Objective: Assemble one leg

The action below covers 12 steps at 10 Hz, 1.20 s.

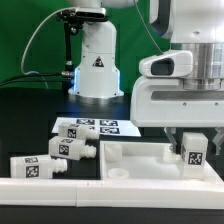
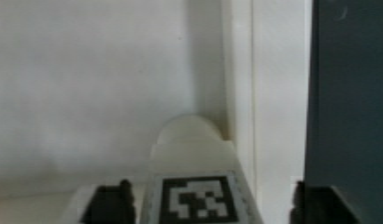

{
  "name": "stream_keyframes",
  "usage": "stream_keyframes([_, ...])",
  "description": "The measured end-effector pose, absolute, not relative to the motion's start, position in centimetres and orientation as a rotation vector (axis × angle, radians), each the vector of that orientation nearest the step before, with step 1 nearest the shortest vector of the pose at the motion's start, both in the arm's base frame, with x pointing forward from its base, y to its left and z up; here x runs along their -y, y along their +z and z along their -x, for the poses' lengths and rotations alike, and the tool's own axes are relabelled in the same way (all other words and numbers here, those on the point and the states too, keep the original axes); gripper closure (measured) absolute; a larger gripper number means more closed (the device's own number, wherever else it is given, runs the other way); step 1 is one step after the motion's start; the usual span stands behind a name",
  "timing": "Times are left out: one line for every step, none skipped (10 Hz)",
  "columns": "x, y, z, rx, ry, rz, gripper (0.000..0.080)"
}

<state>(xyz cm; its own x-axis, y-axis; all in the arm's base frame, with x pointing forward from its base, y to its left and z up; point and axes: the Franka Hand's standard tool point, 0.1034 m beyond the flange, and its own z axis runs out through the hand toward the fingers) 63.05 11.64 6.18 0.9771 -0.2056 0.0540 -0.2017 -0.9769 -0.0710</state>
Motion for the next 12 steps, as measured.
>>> stream_keyframes([-11.61,6.16,-63.04,-0.411,-0.090,3.046,0.0514])
stream_keyframes([-11.63,6.18,-63.07,-0.498,-0.088,3.031,0.0514])
stream_keyframes([-11.76,6.20,-63.11,-0.659,-0.091,3.000,0.0514])
stream_keyframes([-11.88,6.07,-63.03,-0.815,-0.093,2.961,0.0514])
stream_keyframes([-11.98,6.04,-63.06,-1.013,-0.089,2.899,0.0514])
stream_keyframes([-12.00,6.04,-63.14,-1.169,-0.077,2.824,0.0514])
stream_keyframes([-12.03,6.07,-63.26,-1.410,-0.042,2.678,0.0514])
stream_keyframes([-12.13,6.08,-63.47,-1.617,-0.003,2.542,0.0512])
stream_keyframes([-12.04,6.09,-63.76,-1.822,0.017,2.371,0.0512])
stream_keyframes([-12.00,6.10,-63.80,-1.886,0.028,2.302,0.0512])
stream_keyframes([-12.09,6.08,-63.76,-1.869,0.027,2.317,0.0511])
stream_keyframes([-12.08,6.07,-63.76,-1.839,0.023,2.341,0.0511])
